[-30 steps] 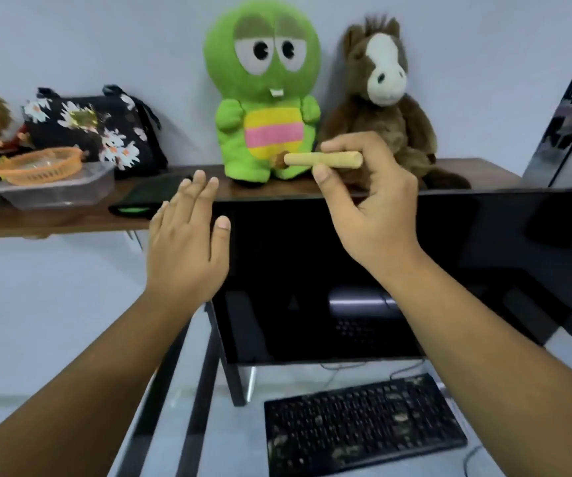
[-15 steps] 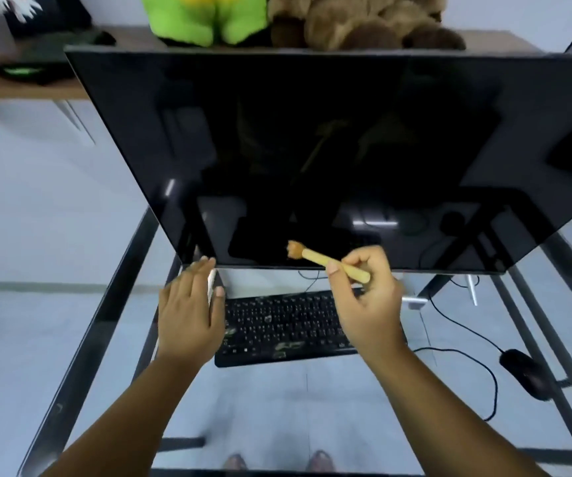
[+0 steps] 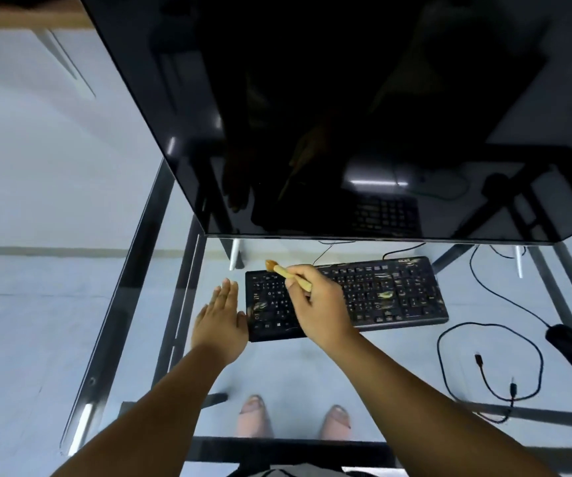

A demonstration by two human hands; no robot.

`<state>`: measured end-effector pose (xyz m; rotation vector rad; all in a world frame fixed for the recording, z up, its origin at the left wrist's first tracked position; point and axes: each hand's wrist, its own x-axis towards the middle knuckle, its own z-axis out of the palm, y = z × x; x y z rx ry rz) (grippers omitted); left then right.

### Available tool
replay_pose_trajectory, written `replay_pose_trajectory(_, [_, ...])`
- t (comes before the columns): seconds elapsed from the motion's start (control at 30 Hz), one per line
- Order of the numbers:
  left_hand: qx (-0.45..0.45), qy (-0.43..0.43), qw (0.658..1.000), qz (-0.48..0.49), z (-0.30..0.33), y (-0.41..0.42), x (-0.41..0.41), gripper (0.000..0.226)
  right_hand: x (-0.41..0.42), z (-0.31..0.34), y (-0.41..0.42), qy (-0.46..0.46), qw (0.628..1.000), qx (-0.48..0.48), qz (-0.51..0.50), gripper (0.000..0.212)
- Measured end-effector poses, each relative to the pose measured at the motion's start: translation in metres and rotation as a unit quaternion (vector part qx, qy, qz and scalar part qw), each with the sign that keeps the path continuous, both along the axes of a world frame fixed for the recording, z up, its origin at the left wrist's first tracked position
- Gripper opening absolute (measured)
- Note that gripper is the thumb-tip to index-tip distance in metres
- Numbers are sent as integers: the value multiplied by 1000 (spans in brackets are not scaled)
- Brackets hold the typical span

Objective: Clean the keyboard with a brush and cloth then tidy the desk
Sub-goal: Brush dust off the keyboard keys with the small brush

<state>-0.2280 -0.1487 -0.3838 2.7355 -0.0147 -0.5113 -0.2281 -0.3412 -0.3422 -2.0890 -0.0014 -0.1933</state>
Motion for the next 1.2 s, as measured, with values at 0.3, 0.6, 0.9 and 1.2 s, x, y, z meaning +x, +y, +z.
replay_pose_trajectory(0.3, [-12,49,996,-73,-16,19,11,63,1,-18,25,11,993,-88,-83,19])
replay_pose_trajectory(0.6, [-3,43,994,-99,-20,26,12,69,-2,-22,30,12,993,-81,-89,20])
replay_pose_trajectory(0.9, [-2,38,994,-98,-22,26,12,68,-14,-31,12,13,993,-47,-110,16])
replay_pose_trajectory(1.2, [-9,31,997,-76,-22,22,11,64,-20,-32,-7,30,994,-23,-104,15])
